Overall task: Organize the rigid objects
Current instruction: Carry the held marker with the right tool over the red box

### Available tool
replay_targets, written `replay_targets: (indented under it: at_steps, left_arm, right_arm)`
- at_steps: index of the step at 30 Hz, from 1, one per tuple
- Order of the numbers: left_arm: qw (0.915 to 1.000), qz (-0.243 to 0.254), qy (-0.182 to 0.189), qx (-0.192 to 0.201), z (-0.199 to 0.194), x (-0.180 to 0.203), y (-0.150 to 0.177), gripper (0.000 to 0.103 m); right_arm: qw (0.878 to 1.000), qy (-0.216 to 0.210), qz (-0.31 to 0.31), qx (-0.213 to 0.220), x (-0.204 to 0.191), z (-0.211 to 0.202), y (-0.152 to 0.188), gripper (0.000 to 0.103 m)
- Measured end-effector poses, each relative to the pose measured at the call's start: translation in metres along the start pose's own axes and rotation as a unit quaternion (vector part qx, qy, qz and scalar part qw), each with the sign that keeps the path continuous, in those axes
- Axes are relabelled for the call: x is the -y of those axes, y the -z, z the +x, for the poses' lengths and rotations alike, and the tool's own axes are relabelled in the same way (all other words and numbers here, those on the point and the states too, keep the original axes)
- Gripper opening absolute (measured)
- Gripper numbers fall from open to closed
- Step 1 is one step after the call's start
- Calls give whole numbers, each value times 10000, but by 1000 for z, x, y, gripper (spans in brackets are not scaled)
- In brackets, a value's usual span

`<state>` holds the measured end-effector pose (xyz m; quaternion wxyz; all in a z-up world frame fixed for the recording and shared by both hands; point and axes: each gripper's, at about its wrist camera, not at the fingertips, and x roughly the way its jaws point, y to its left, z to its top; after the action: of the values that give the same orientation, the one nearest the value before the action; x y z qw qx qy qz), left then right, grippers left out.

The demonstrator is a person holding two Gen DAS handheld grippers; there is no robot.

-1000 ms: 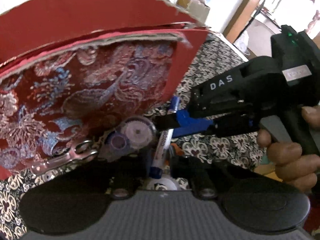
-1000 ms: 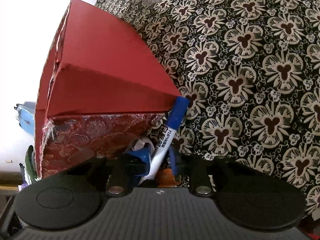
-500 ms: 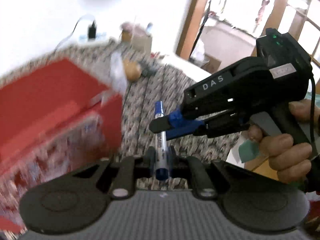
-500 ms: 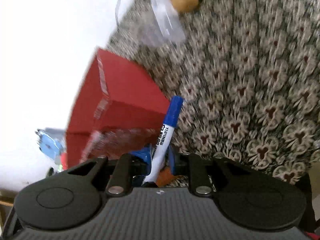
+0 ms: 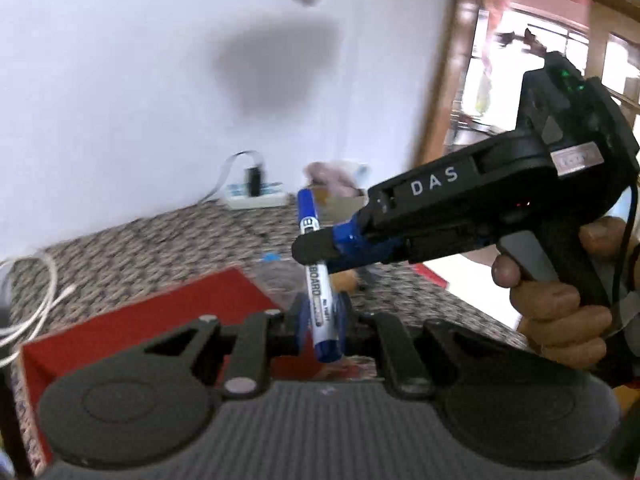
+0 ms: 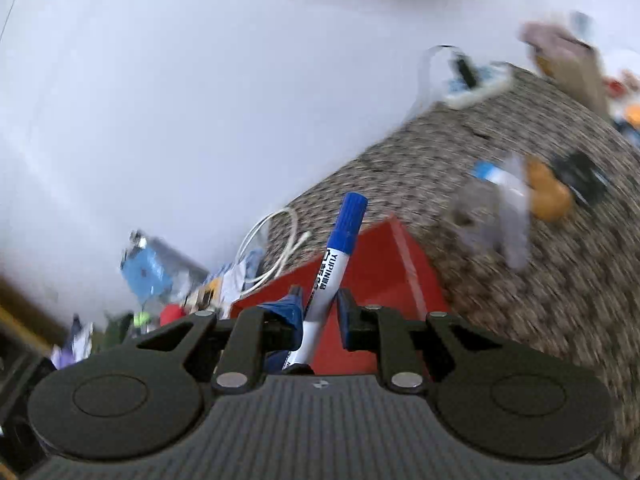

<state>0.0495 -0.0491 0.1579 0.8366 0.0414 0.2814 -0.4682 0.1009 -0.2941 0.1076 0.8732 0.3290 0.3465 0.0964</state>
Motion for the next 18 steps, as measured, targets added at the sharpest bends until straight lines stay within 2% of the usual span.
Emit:
replay_targets:
  at_steps: [3, 6, 11, 18]
  left_arm:
    - [9984, -473, -268, -142, 8, -22, 3, 10]
    - [9923, -1017, -606, -356, 28, -44, 13, 10]
    - [9760, -1688, -1094, -838, 57, -76, 34, 10]
    - [9480, -2045, -1920, -1504, 65, -101, 62, 10]
  right_arm:
    - [9981, 23, -441, -425, -16, 35, -14, 0]
    - [9914, 43, -927, -926, -26, 75, -18, 0]
    - [9750, 40, -1158, -1897, -23, 144, -15, 0]
    - [9453, -261, -1129, -3051, -25, 215, 2, 0]
